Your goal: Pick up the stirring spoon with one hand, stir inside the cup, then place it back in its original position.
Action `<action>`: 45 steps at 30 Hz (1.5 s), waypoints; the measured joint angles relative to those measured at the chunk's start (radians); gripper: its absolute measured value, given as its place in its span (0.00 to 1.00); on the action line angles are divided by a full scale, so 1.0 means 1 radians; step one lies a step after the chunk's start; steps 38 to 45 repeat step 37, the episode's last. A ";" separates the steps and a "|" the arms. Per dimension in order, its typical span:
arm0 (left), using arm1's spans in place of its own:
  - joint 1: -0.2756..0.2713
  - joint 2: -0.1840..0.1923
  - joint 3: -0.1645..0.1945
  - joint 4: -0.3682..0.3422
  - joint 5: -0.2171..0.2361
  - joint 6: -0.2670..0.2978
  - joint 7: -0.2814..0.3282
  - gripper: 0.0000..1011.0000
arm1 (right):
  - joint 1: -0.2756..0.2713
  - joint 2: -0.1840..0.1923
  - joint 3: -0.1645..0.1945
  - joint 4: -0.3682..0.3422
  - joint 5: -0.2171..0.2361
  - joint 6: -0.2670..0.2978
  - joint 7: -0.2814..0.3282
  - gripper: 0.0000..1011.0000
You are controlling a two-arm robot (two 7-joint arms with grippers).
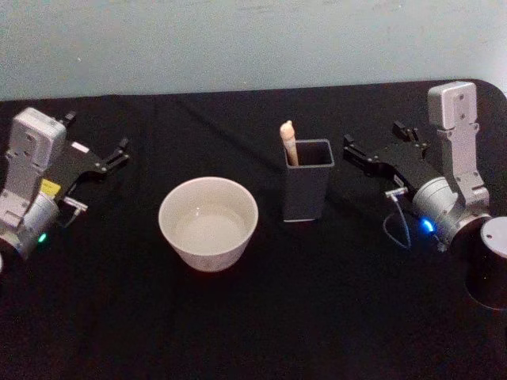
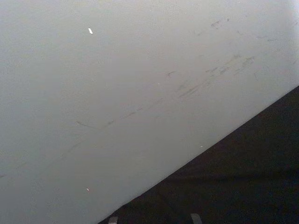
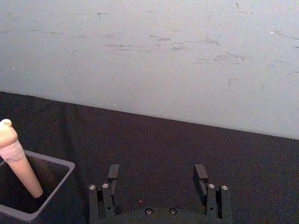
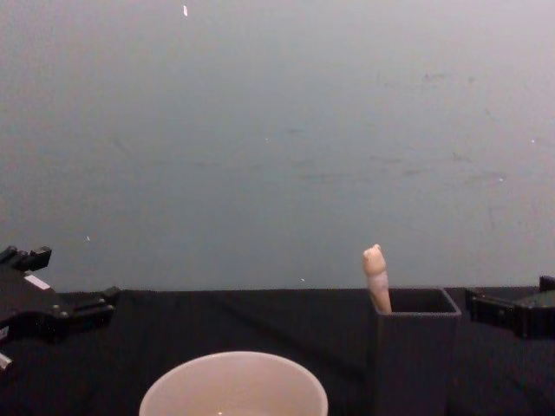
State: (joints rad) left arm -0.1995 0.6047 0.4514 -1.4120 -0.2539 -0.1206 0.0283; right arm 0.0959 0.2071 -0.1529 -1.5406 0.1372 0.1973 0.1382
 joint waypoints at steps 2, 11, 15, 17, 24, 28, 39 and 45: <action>0.000 0.000 0.000 0.000 0.000 0.000 0.000 0.99 | 0.000 0.000 0.000 0.000 0.000 0.000 0.000 0.99; 0.000 0.000 0.000 0.000 0.000 0.000 0.000 0.99 | 0.000 0.000 0.000 -0.001 0.001 -0.001 0.000 0.99; 0.000 0.000 0.000 0.000 0.000 0.000 0.000 0.99 | 0.000 0.000 0.000 -0.001 0.001 -0.001 0.000 0.99; 0.000 0.000 0.000 0.000 0.000 0.000 0.000 0.99 | 0.000 0.000 0.000 -0.001 0.001 -0.001 0.000 0.99; 0.000 0.000 0.000 0.000 0.000 0.000 0.000 0.99 | 0.000 0.000 0.000 -0.001 0.001 -0.001 0.000 0.99; 0.000 0.000 0.000 0.000 0.000 0.000 0.000 0.99 | 0.000 0.000 0.000 -0.001 0.001 -0.001 0.000 0.99; 0.000 0.000 0.000 0.000 0.000 0.000 0.000 0.99 | 0.000 0.000 0.000 -0.001 0.001 -0.001 0.000 0.99; 0.000 0.000 0.000 0.000 0.000 0.000 0.000 0.99 | 0.000 0.000 0.000 -0.001 0.001 -0.001 0.000 0.99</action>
